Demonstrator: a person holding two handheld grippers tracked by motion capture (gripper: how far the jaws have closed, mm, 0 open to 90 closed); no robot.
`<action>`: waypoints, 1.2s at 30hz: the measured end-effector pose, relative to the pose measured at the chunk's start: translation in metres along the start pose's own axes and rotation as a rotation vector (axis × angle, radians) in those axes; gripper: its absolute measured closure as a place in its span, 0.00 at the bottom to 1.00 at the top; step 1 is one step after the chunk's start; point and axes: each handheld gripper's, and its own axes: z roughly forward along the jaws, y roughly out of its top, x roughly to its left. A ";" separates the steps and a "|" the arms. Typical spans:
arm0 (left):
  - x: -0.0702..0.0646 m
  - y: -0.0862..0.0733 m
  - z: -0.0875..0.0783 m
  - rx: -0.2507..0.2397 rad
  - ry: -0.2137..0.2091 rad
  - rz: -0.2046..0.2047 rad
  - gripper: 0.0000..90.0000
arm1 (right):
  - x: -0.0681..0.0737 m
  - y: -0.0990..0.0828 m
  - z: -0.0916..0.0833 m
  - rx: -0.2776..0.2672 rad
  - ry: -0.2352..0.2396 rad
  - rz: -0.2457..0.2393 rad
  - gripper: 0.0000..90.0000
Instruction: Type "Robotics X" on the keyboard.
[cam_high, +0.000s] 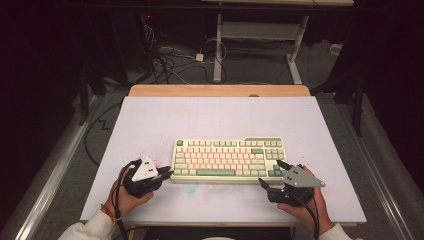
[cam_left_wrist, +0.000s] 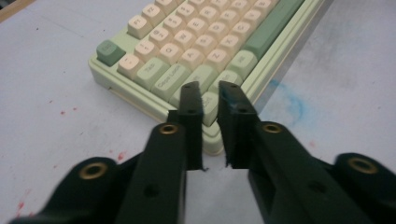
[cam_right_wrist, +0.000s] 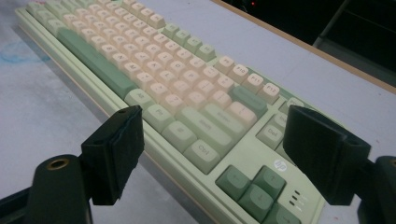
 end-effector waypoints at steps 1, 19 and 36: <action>0.000 0.003 0.001 -0.004 -0.006 -0.001 0.96 | 0.001 -0.001 0.000 0.005 0.004 -0.007 0.23; -0.013 0.065 0.052 0.054 -0.095 0.080 0.97 | 0.004 -0.003 0.006 0.035 0.008 -0.031 0.23; -0.031 0.094 0.105 0.125 -0.135 0.142 0.97 | 0.005 -0.004 0.007 0.048 0.013 -0.045 0.24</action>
